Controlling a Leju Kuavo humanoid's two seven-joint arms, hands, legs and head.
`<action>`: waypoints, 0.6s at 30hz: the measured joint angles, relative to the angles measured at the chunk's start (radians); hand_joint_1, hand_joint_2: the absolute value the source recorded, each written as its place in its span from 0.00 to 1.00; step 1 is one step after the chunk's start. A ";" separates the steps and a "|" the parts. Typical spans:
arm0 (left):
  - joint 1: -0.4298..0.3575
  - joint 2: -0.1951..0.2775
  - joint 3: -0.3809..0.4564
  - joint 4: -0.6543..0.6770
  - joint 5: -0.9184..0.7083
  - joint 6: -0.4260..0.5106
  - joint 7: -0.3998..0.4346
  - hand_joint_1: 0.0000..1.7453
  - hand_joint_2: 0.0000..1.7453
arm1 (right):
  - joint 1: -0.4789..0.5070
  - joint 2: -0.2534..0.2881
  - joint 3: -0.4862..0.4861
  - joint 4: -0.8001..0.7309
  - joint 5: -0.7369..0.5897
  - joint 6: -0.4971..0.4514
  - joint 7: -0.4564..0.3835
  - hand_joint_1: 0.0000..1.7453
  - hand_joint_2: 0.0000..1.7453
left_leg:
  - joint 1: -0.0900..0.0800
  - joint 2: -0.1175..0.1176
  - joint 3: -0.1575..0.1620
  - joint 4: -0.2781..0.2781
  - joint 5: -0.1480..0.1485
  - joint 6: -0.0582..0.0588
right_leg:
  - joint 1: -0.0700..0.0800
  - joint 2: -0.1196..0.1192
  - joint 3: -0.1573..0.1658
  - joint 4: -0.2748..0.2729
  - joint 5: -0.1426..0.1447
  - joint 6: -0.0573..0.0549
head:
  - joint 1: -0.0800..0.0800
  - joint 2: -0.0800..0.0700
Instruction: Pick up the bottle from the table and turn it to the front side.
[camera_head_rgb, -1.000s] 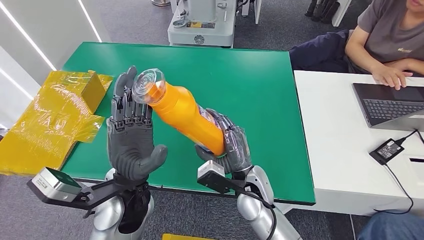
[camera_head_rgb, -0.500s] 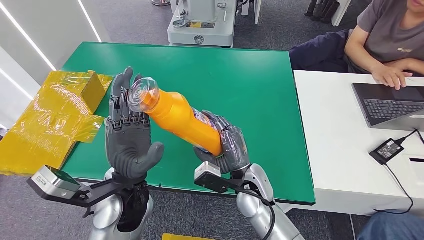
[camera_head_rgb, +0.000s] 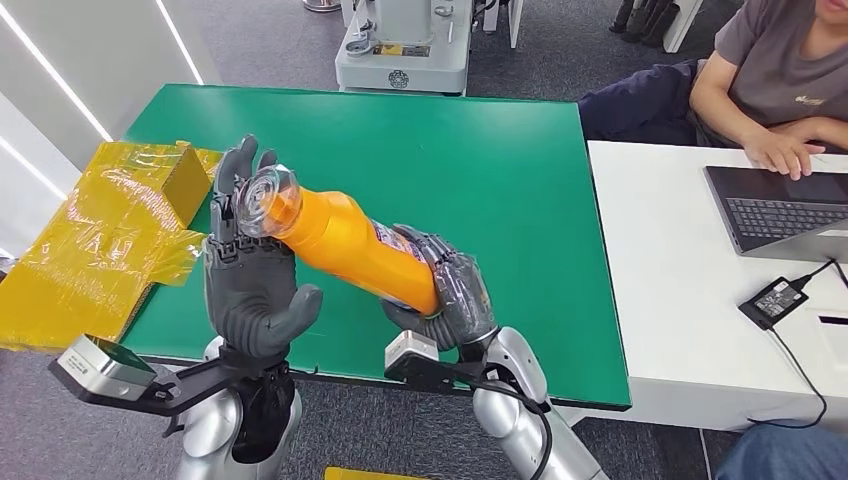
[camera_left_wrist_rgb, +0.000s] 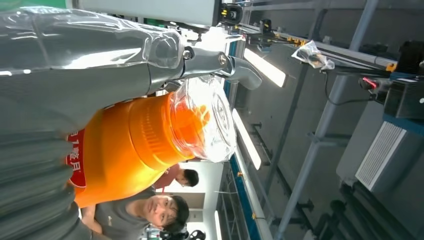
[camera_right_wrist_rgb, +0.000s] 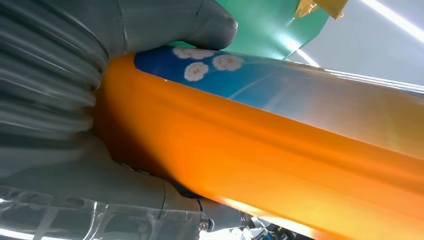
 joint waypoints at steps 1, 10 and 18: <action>0.000 0.000 0.001 0.000 -0.002 0.000 0.002 0.00 1.00 | 0.001 0.000 0.001 -0.003 0.000 0.001 0.000 1.00 1.00 | 0.000 0.000 0.000 0.000 0.000 0.000 | 0.000 0.000 0.000 0.000 0.000 0.000 | 0.000 0.000; -0.001 -0.001 0.004 0.010 -0.054 0.046 0.043 0.00 1.00 | 0.003 0.000 0.015 -0.024 -0.007 0.017 0.000 1.00 1.00 | 0.000 0.000 0.000 0.000 0.000 0.000 | 0.000 0.000 0.000 0.000 0.000 0.000 | 0.000 0.000; -0.002 -0.001 0.006 0.020 -0.064 0.063 0.061 0.00 1.00 | 0.002 0.003 0.041 -0.025 -0.028 0.052 -0.017 1.00 1.00 | 0.000 0.000 0.000 0.000 0.000 0.000 | 0.000 0.000 0.000 0.000 0.000 0.000 | 0.000 0.000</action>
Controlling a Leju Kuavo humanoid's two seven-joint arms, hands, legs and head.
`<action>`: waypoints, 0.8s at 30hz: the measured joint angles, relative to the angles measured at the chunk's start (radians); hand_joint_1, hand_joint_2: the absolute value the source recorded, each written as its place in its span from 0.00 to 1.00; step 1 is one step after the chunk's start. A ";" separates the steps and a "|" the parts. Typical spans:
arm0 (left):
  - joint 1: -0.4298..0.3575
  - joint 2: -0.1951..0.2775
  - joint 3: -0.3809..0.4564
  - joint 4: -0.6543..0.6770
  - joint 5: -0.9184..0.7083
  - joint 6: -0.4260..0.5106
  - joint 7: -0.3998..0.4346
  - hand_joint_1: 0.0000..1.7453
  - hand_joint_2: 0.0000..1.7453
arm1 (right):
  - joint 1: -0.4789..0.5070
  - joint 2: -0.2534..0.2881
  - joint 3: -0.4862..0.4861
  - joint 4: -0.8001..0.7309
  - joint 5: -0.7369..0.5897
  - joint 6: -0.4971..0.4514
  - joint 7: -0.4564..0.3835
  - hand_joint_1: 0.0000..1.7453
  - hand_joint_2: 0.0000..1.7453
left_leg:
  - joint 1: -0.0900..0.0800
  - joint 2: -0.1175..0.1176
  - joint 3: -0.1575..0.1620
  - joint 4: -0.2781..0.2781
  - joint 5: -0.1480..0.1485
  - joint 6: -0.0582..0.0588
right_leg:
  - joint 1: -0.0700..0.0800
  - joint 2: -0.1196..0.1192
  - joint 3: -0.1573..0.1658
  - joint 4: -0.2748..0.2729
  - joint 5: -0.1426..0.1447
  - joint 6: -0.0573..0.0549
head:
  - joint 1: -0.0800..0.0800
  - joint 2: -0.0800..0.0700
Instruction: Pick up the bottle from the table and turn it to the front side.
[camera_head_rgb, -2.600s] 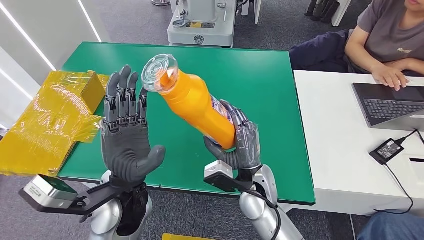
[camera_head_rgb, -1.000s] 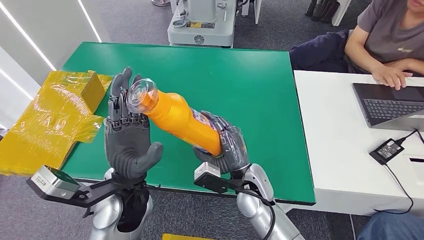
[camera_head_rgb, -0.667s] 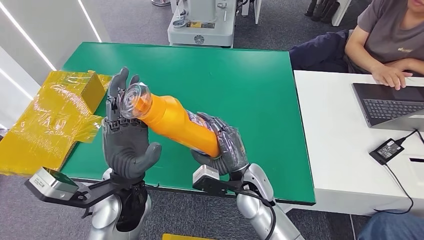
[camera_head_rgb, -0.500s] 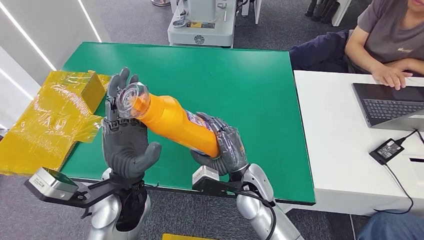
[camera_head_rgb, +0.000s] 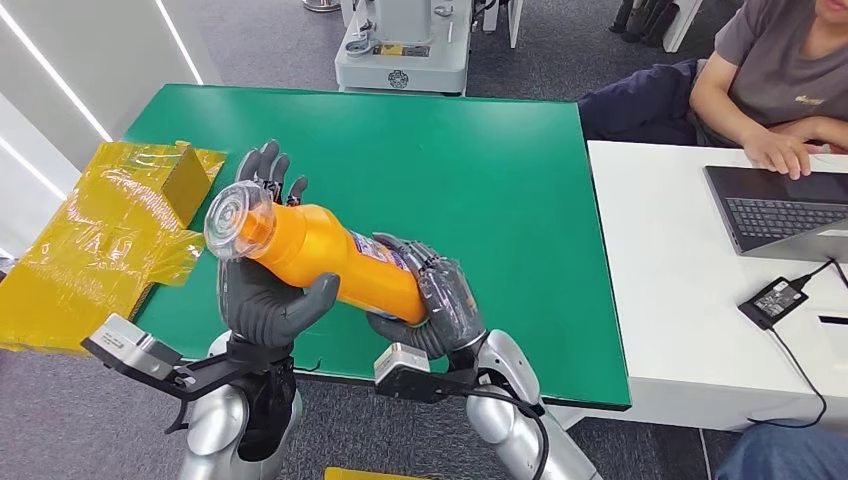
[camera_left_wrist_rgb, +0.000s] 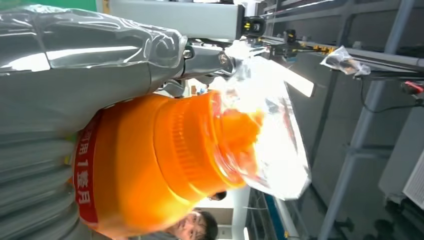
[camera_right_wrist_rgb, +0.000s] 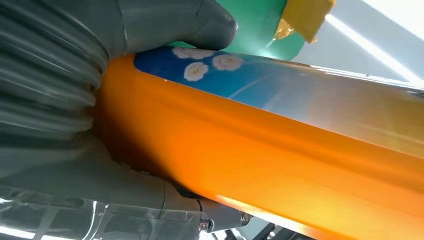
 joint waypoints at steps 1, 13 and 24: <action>0.000 0.000 0.000 0.000 -0.001 0.002 0.000 0.00 1.00 | 0.000 0.001 0.004 0.000 -0.001 0.002 -0.001 1.00 1.00 | 0.000 0.000 0.000 0.000 0.000 0.000 | 0.000 0.000 0.000 0.000 0.000 0.000 | 0.000 0.000; 0.008 0.000 0.016 0.001 0.003 0.031 0.021 0.00 1.00 | -0.013 0.002 0.039 0.025 0.038 0.040 0.102 1.00 1.00 | 0.000 0.000 0.000 0.000 0.000 0.000 | 0.000 0.000 0.000 0.000 0.000 0.000 | 0.000 0.000; 0.026 0.003 0.019 -0.009 0.008 0.042 0.028 1.00 1.00 | -0.017 0.002 0.043 0.039 0.045 0.058 0.124 1.00 1.00 | 0.000 0.000 0.000 0.000 0.000 0.000 | 0.000 0.000 0.000 0.000 0.000 0.000 | 0.000 0.000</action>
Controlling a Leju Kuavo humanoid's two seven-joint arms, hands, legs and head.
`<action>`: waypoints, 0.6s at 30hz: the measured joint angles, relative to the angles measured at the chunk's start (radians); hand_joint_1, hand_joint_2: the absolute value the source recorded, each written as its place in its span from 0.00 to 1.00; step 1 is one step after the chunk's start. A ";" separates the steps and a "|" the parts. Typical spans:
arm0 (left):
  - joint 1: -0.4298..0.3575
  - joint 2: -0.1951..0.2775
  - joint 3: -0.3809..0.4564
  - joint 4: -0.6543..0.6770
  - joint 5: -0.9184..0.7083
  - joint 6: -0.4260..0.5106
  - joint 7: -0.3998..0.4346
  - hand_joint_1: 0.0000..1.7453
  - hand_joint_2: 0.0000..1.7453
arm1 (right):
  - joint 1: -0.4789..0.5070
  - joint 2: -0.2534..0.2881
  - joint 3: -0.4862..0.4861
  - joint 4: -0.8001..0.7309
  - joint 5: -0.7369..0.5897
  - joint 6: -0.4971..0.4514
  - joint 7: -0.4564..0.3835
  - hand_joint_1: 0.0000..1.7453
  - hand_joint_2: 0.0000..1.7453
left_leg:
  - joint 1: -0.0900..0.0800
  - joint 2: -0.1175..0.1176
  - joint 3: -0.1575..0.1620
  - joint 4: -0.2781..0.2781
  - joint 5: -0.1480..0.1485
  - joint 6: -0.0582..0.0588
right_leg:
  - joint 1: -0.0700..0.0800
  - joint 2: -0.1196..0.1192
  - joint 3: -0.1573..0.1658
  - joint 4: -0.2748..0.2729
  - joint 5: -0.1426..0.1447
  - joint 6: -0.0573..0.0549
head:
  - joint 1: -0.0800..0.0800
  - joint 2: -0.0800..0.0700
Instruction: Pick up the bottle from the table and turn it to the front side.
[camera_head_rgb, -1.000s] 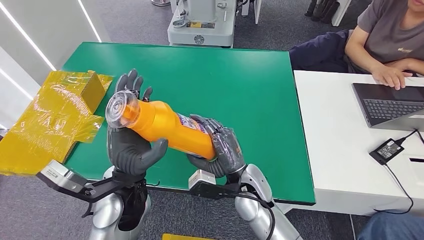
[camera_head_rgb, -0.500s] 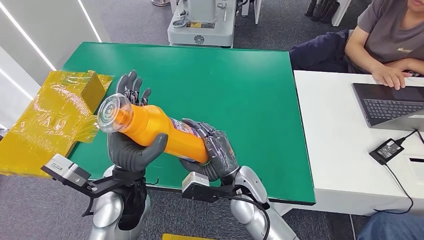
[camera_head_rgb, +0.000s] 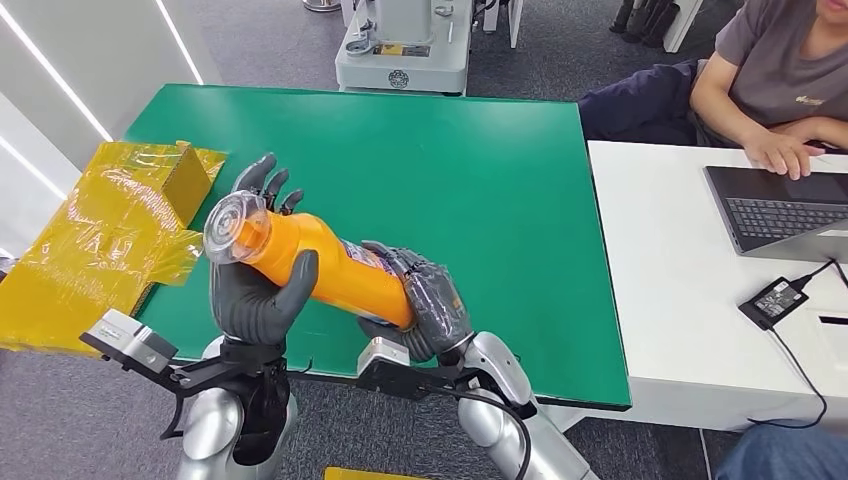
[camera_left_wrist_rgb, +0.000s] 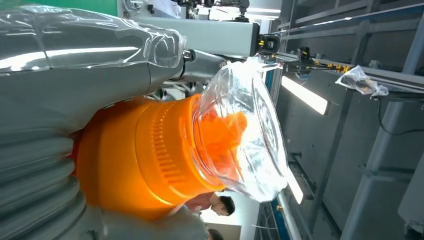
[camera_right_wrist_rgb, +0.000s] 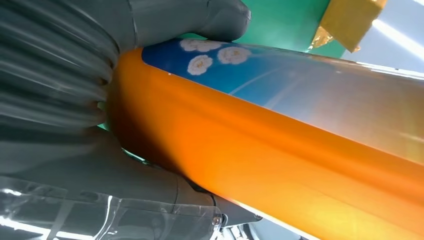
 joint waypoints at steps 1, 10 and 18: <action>0.002 0.000 0.000 -0.002 0.000 0.000 0.000 1.00 1.00 | 0.001 0.000 0.000 0.000 0.000 0.001 0.002 1.00 1.00 | 0.000 0.000 0.000 0.000 0.000 0.000 | 0.000 0.000 0.000 0.000 0.000 0.000 | 0.000 0.000; 0.015 0.002 0.000 -0.012 0.000 0.000 0.002 1.00 1.00 | 0.021 0.000 -0.003 -0.014 0.007 0.009 0.014 1.00 1.00 | 0.000 0.000 0.000 0.000 0.000 0.000 | 0.000 0.000 0.000 0.000 0.000 0.000 | 0.000 0.000; 0.016 0.002 0.000 -0.012 0.000 0.000 0.003 1.00 1.00 | 0.037 -0.001 -0.012 -0.029 0.030 0.007 0.021 1.00 1.00 | 0.000 0.000 0.000 0.000 0.000 0.000 | 0.000 0.000 0.000 0.000 0.000 0.000 | 0.000 0.000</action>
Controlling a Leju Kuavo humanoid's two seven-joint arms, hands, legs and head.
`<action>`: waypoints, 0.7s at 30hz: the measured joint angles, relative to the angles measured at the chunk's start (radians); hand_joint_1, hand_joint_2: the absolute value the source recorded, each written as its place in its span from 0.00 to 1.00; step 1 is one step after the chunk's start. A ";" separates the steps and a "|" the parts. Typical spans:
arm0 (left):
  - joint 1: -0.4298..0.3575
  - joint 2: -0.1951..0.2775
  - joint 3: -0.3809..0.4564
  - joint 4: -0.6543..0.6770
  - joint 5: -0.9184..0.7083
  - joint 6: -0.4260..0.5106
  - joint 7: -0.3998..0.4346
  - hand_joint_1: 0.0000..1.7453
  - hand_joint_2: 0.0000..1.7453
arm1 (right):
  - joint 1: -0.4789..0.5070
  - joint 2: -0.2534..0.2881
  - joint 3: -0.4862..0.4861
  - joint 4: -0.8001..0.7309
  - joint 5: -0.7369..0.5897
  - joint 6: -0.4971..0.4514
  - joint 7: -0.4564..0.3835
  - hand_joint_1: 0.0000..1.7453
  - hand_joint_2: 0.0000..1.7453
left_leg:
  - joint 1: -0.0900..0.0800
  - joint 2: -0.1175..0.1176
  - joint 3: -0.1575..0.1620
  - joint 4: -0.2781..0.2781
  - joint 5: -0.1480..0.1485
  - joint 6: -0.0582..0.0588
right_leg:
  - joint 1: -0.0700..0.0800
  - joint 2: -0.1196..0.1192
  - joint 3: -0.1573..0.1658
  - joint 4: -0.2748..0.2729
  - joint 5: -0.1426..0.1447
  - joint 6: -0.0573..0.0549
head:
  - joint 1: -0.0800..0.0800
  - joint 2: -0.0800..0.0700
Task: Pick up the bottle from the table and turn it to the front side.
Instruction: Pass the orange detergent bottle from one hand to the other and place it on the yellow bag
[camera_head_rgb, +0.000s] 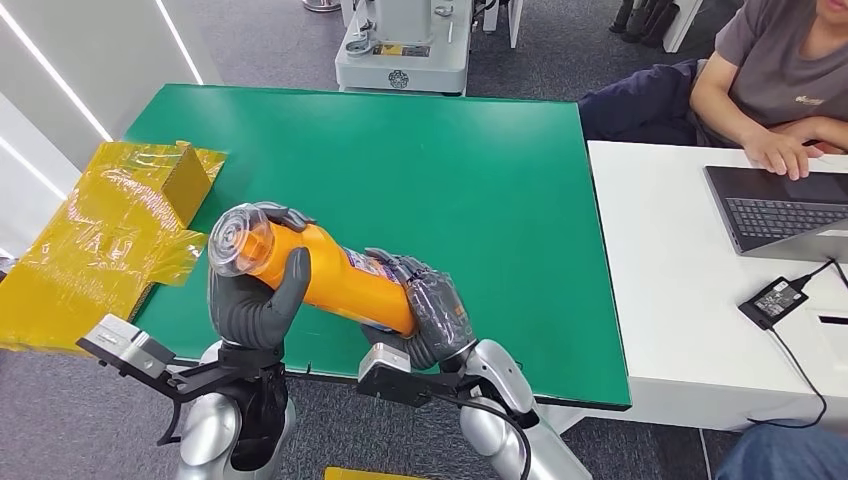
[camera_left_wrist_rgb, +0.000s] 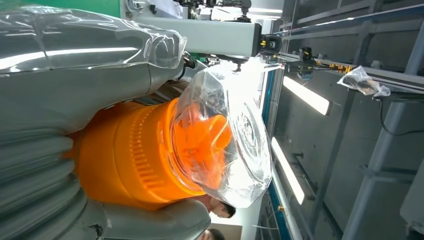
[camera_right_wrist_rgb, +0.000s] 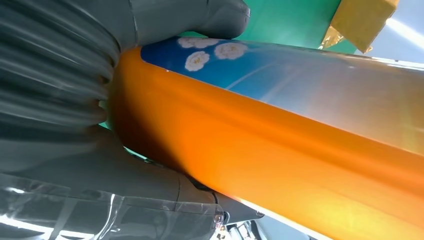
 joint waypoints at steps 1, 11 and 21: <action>0.000 0.000 0.000 0.000 0.000 0.000 0.000 1.00 1.00 | 0.001 0.000 -0.001 -0.001 0.002 -0.001 0.000 0.92 1.00 | 0.000 0.000 0.000 0.000 0.000 0.000 | 0.000 0.000 0.000 0.000 0.000 0.000 | 0.000 0.000; 0.001 0.000 -0.002 0.000 -0.002 0.000 0.000 1.00 1.00 | 0.016 0.000 -0.007 -0.013 0.015 -0.053 0.010 0.00 1.00 | 0.000 0.000 0.000 0.000 0.000 0.000 | 0.000 0.000 0.000 0.000 0.000 0.000 | 0.000 0.000; 0.001 0.000 -0.003 0.000 0.002 0.006 -0.003 1.00 1.00 | 0.031 0.000 -0.006 -0.041 -0.021 -0.104 0.003 0.00 1.00 | 0.000 0.000 0.000 0.000 0.000 0.000 | 0.000 0.000 0.000 0.000 0.000 0.000 | 0.000 0.000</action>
